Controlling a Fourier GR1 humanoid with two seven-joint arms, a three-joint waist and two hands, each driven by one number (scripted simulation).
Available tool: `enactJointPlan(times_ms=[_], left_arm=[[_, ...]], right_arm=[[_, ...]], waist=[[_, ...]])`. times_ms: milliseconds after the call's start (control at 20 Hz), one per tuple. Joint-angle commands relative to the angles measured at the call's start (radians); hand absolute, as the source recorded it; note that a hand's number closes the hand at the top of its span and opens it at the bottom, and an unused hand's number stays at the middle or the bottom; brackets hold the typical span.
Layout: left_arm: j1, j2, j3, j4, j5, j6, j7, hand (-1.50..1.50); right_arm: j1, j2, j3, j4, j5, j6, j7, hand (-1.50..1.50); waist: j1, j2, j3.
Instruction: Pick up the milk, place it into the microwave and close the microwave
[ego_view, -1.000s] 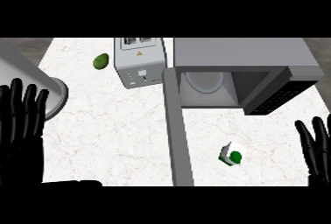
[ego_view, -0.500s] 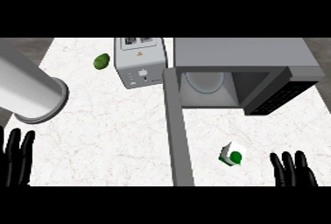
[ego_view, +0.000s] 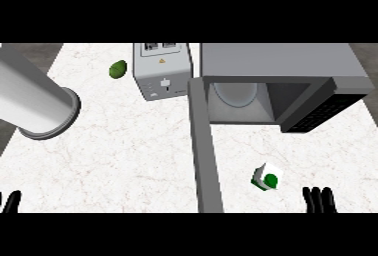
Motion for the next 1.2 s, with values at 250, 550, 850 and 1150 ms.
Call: enactJointPlan(times_ms=[250,550,850,1150], left_arm=[[0.169,0.008,-0.002,-0.014,0.03,-0.071,-0.126,-1.5],[0.359,0.03,0.056,-0.058,0.108,-0.177,-0.245,-1.5],[0.336,0.036,0.144,0.033,0.161,-0.23,-0.312,-1.5],[0.392,0.046,0.184,0.047,0.198,-0.288,-0.37,-1.5]], right_arm=[[-0.107,0.035,-0.051,0.165,0.024,-0.077,-0.002,-1.5],[-0.186,0.024,-0.156,0.249,-0.044,-0.059,0.021,-1.5],[-0.322,0.003,-0.296,0.415,-0.125,-0.034,-0.03,-1.5],[-0.364,0.039,-0.379,0.624,-0.186,-0.097,-0.19,-1.5]], waist=[[0.002,0.004,0.001],[0.013,0.002,0.001],[0.007,0.005,0.001],[0.008,0.004,0.002]])
